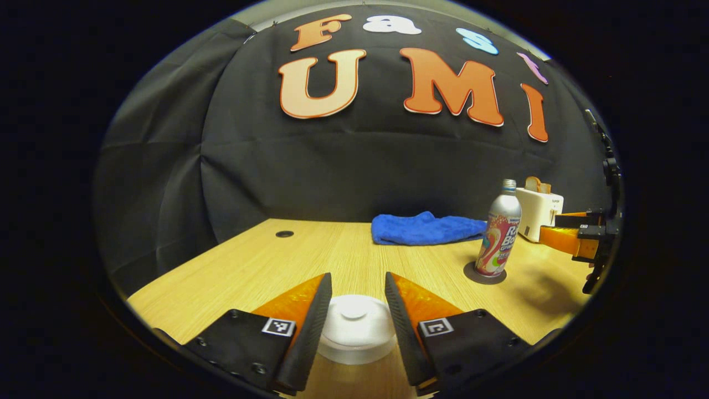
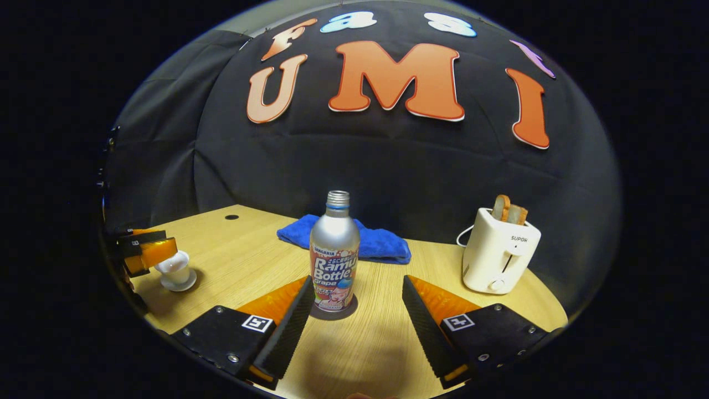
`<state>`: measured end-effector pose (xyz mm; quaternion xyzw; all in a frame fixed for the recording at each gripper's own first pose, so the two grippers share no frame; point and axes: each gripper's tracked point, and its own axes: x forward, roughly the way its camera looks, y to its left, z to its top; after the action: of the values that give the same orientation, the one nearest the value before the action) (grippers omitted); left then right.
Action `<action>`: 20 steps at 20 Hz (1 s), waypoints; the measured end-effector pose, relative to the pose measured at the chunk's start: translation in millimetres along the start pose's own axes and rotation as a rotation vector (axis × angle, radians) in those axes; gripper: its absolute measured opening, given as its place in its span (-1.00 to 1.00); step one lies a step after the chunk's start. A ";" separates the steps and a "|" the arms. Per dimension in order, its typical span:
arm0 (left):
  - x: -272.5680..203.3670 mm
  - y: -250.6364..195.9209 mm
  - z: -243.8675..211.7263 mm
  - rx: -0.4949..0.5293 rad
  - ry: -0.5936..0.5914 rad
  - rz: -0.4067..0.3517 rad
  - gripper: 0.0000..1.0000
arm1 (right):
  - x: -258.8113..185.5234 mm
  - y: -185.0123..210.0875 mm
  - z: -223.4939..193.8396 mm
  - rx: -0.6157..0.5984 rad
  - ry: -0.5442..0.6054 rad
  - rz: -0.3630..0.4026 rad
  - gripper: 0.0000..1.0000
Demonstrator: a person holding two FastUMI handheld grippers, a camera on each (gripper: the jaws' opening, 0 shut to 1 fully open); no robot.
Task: Open the teacup lid with one hand, grasp the water bottle and pour water into the teacup with the other hand; after pouring, place the water bottle on the coaster and then close the teacup lid.
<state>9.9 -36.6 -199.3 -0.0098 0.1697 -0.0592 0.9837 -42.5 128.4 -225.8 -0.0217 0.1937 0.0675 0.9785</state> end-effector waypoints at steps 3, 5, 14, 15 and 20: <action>-6.3 -5.7 24.2 0.018 -0.057 -0.001 0.46 | -15.2 -8.1 21.9 -0.007 -0.062 -0.023 0.92; -15.5 -12.4 46.5 0.029 -0.107 -0.001 0.60 | -25.4 -12.4 37.2 -0.004 -0.105 -0.035 0.91; -57.7 -32.3 130.6 0.035 -0.270 0.020 0.98 | -68.1 -10.2 97.8 0.012 -0.267 -0.055 0.91; -59.7 -37.0 135.0 0.034 -0.282 0.014 1.00 | -71.3 -8.4 100.7 0.016 -0.277 -0.055 0.91; -64.4 -43.8 142.7 0.022 -0.315 0.003 1.00 | -77.0 -0.3 104.3 0.007 -0.290 -0.045 0.89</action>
<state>-7.5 -72.5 -41.7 -0.0082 0.0129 -0.0575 0.9982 -73.7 125.8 -100.0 -0.0125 0.0498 0.0474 0.9976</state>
